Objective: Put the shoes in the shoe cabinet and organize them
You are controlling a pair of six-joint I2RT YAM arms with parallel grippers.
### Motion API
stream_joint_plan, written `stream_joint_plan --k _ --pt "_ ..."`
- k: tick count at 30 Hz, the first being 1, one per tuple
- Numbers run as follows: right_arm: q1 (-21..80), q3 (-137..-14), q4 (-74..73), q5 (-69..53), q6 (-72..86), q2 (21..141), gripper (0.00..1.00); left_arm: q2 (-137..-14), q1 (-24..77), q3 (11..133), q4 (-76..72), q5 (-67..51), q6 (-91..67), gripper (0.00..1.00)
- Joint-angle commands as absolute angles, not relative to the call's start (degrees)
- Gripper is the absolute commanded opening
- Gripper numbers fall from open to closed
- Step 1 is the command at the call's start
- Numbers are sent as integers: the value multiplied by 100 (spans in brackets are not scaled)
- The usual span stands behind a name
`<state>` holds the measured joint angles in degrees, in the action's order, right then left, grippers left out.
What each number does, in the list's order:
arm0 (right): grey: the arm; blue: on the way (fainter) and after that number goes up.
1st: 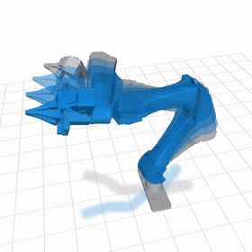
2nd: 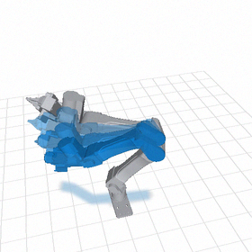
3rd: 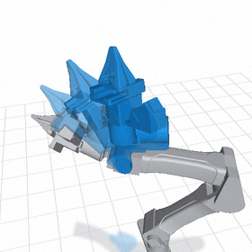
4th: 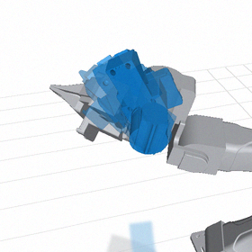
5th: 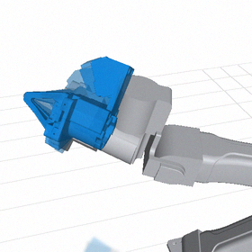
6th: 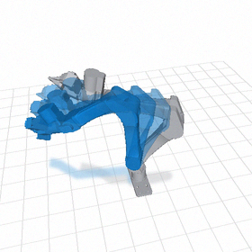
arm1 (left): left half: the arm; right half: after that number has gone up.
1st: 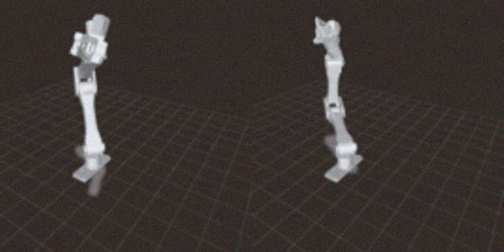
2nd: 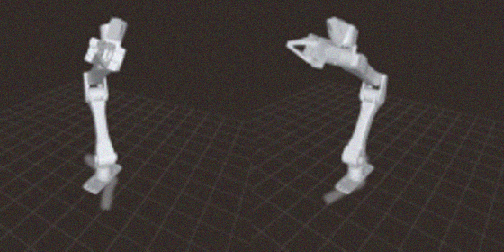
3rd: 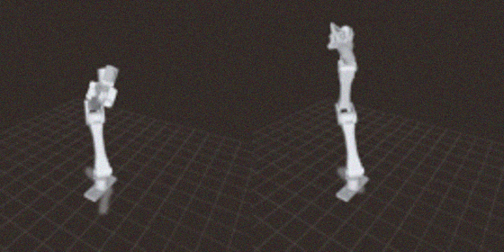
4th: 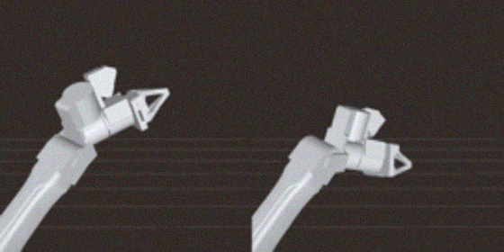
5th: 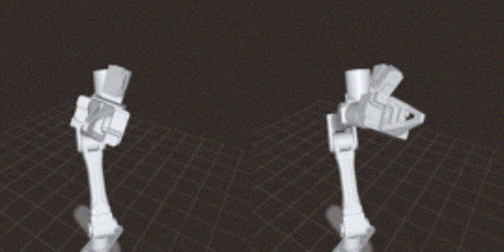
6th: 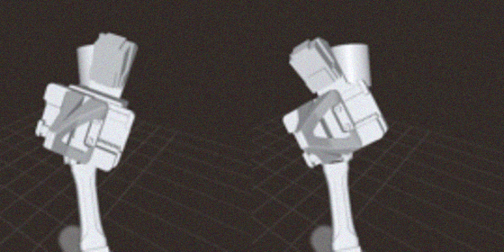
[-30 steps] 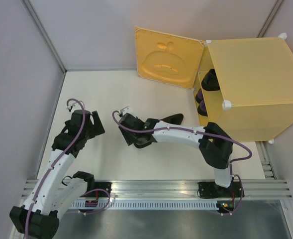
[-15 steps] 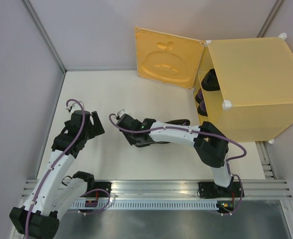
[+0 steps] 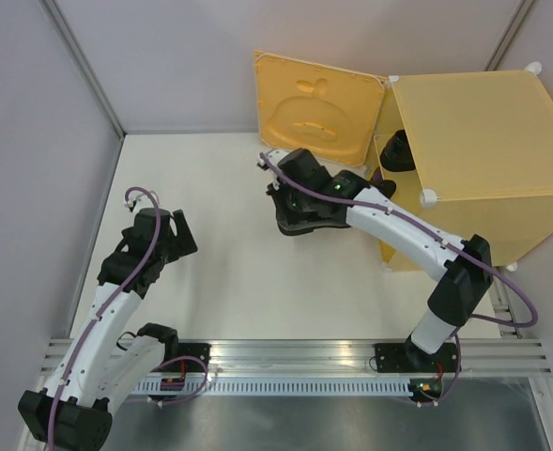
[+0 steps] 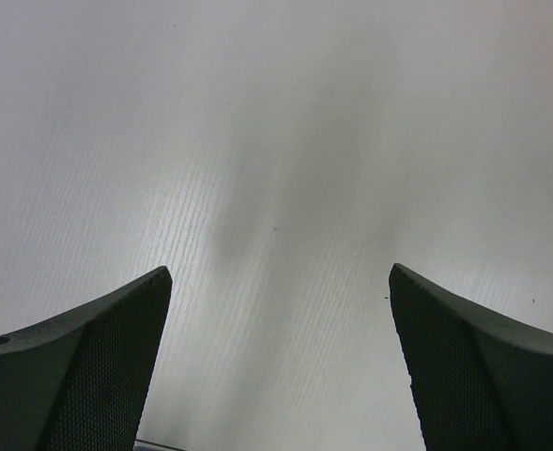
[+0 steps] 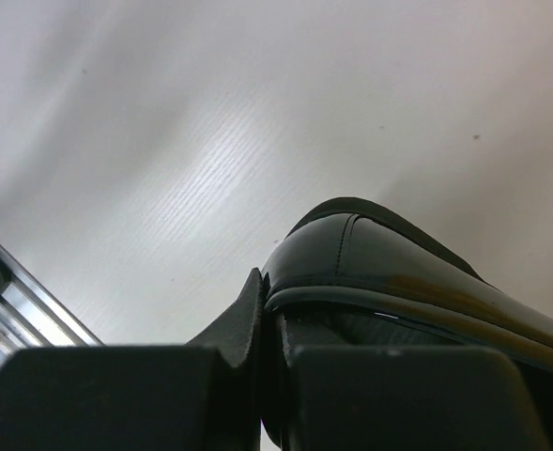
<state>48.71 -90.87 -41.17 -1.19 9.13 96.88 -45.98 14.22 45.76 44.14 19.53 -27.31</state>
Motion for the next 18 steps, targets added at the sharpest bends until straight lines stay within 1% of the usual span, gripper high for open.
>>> stream_joint_plan --k 1,12,18 --pt "4335 -9588 -4587 -456 115 9378 1 -4588 1389 4562 4254 2048 -2549 99" --pt "2928 -10221 -5264 -1625 -685 9562 1 -4597 1389 4570 4245 2039 -2540 99" --pt "2233 -10572 -5581 -1968 -923 9703 1 -4684 1389 4570 4245 2013 -2540 99"
